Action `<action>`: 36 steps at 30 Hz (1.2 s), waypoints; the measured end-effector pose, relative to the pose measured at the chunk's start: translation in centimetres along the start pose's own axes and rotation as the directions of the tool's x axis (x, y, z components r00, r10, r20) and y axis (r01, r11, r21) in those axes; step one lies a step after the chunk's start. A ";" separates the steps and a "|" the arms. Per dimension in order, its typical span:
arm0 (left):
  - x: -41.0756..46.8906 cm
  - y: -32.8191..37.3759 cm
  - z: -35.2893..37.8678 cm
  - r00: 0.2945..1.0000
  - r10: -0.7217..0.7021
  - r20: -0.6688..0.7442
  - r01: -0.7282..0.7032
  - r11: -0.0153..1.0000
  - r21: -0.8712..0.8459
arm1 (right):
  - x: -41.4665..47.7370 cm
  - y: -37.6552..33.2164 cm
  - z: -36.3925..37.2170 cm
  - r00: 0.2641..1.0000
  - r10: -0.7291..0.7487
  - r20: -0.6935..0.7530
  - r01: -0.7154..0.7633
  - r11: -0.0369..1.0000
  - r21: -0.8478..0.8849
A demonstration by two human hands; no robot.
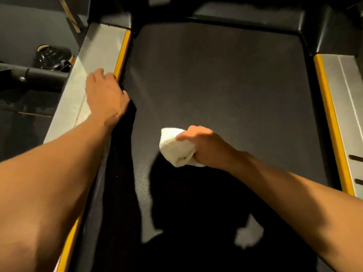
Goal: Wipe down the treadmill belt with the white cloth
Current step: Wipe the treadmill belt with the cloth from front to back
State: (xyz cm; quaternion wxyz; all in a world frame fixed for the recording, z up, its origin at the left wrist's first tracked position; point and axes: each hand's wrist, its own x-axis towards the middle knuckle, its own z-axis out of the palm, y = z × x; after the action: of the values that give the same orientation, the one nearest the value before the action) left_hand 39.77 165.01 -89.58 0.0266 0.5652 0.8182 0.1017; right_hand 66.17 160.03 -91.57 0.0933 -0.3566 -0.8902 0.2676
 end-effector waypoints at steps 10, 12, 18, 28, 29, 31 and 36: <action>-3.5 2.8 0.0 0.815 0.323 0.481 -0.351 0.936 -0.034 | 0.1 6.7 -0.3 0.908 0.368 -0.203 -0.407 0.889 -0.211; -4.1 2.9 0.1 0.759 0.192 0.622 -0.267 0.963 0.029 | -1.4 3.9 1.2 0.974 0.224 -0.032 -0.225 0.973 -0.057; -6.5 3.0 1.4 0.716 0.054 0.696 -0.261 0.946 0.195 | -2.3 1.9 -5.9 0.955 0.237 -0.179 -0.247 0.969 -0.032; -6.4 4.5 1.6 0.678 0.062 0.733 -0.295 0.936 0.194 | -7.7 2.8 0.4 0.991 0.124 0.055 -0.119 0.990 -0.075; -6.4 4.4 1.6 0.678 0.061 0.732 -0.291 0.937 0.192 | -8.2 1.5 0.2 0.998 0.024 0.053 -0.021 0.998 -0.055; -6.3 4.4 1.6 0.676 0.063 0.734 -0.288 0.940 0.184 | -8.0 1.1 -2.3 0.996 0.057 -0.064 -0.055 0.998 0.022; -6.4 4.4 1.6 0.670 0.054 0.741 -0.280 0.942 0.184 | -6.9 7.3 -9.6 0.714 0.482 -0.509 -0.493 0.861 0.124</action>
State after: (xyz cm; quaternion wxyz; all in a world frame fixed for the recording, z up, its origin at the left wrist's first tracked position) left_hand 46.38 160.77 -90.72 0.2576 0.6300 0.6900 -0.2462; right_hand 78.88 163.63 -87.28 0.2541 -0.6381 -0.7076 0.1660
